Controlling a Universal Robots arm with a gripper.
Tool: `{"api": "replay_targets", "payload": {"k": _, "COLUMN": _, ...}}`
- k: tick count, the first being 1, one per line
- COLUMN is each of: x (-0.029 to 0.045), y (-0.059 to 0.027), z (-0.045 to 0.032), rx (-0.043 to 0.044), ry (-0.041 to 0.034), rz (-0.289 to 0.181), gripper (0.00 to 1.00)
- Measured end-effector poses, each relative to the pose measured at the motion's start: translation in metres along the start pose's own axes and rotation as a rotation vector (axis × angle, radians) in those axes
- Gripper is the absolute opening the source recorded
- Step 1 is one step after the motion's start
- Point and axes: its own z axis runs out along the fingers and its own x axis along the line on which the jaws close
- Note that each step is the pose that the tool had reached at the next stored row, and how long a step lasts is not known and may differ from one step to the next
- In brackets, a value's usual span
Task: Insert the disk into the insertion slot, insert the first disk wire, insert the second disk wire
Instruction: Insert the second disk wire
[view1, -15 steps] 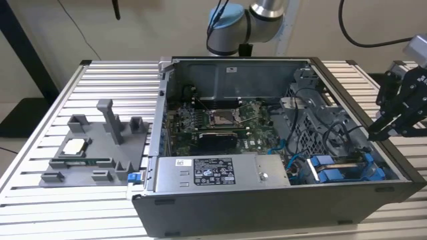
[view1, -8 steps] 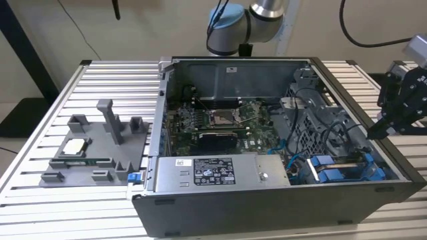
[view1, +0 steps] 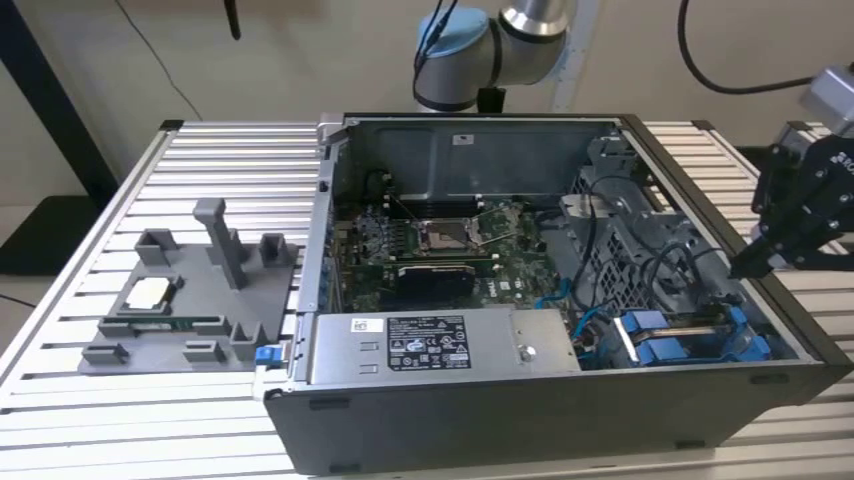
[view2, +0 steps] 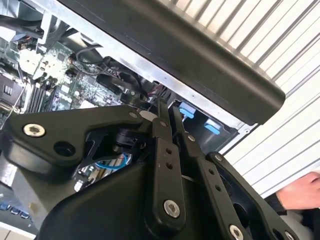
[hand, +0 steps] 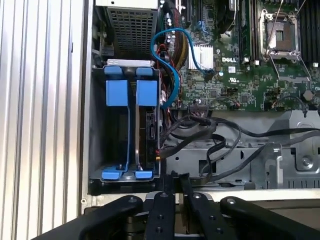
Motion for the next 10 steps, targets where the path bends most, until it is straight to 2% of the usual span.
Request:
{"api": "replay_targets", "payload": {"k": 4, "x": -0.0003, "y": 0.0038, "z": -0.0022, "rx": 0.0014, "ry": -0.0034, "rz": 0.014, "gripper": 0.16}}
{"api": "replay_targets", "payload": {"k": 10, "x": -0.0005, "y": 0.0188, "z": -0.0057, "rx": 0.0021, "ry": -0.0053, "rz": 0.022, "gripper": 0.16}}
